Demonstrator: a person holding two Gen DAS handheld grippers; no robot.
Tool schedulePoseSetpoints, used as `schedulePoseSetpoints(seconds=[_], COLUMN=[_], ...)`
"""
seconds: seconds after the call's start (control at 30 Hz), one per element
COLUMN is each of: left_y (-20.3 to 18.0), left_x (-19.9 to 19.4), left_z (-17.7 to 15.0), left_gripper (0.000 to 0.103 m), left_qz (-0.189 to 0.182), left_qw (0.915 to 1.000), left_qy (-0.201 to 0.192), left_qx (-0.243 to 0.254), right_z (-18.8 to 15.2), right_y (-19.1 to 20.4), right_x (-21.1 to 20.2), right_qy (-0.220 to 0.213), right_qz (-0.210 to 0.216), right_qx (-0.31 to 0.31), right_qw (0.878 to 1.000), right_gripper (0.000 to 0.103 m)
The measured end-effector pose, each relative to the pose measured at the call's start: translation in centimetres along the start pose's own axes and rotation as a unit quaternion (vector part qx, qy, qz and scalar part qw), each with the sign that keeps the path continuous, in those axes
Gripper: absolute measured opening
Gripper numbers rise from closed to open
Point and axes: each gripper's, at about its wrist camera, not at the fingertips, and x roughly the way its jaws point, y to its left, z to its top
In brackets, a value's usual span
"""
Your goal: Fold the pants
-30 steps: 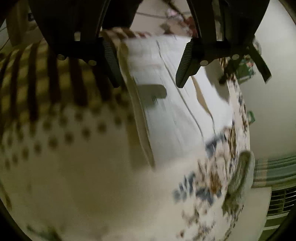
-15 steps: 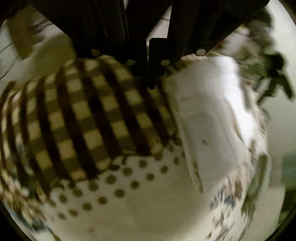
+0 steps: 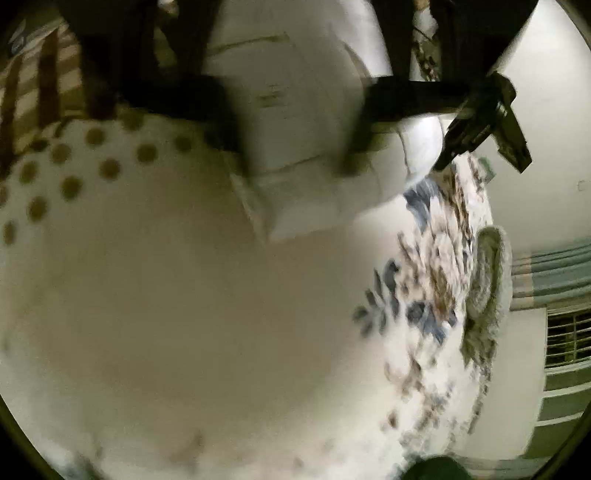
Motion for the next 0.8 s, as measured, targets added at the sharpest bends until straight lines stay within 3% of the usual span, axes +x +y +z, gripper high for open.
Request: schedulePoseSetpoints(seconds=[0.13, 0.2, 0.3, 0.33, 0.4, 0.5, 0.53, 0.57, 0.73, 0.8], left_y=[2.0, 2.2, 2.3, 2.5, 2.4, 2.0, 1.9, 1.7, 0.2, 0.0], left_x=[-0.1, -0.3, -1.1, -1.4, -2.3, -3.6, -3.8, -3.7, -2.6, -2.0], left_z=[-1.0, -1.3, -1.3, -1.1, -1.0, -1.1, -1.1, -1.0, -1.1, -1.1], left_gripper=[0.024, 0.024, 0.026, 0.027, 0.027, 0.029, 0.031, 0.034, 0.037, 0.038], left_qz=[-0.043, -0.055, -0.075, -0.083, -0.08, -0.082, -0.082, -0.083, -0.064, -0.044], left_qw=[0.9979, 0.9967, 0.9936, 0.992, 0.9921, 0.9933, 0.9938, 0.9941, 0.9972, 0.9987], left_qy=[-0.006, -0.008, -0.011, -0.009, -0.007, -0.012, -0.011, -0.01, 0.006, 0.007], left_qx=[-0.048, -0.059, -0.084, -0.095, -0.096, -0.08, -0.074, -0.07, -0.04, -0.026], right_z=[-0.6, -1.0, -1.5, -1.8, -1.6, -0.5, 0.2, 0.7, 3.9, 4.6], right_y=[1.5, 1.0, 0.6, 0.5, 1.8, 3.4, 3.7, 3.8, 2.0, 0.3], right_x=[-2.3, -2.8, -1.0, -0.5, -0.6, -2.0, -2.8, -3.0, -1.7, 0.8], right_qy=[-0.033, -0.022, 0.033, 0.062, 0.079, 0.073, 0.06, 0.055, 0.051, 0.105], right_qz=[-0.016, -0.033, -0.068, -0.083, -0.086, -0.083, -0.07, -0.063, -0.06, -0.045], right_qx=[-0.027, -0.036, -0.053, -0.073, -0.11, -0.126, -0.123, -0.116, -0.045, -0.005], right_qw=[0.999, 0.999, 0.996, 0.992, 0.987, 0.986, 0.988, 0.99, 0.996, 0.993], right_gripper=[0.006, 0.006, 0.007, 0.01, 0.018, 0.04, 0.055, 0.063, 0.068, 0.068])
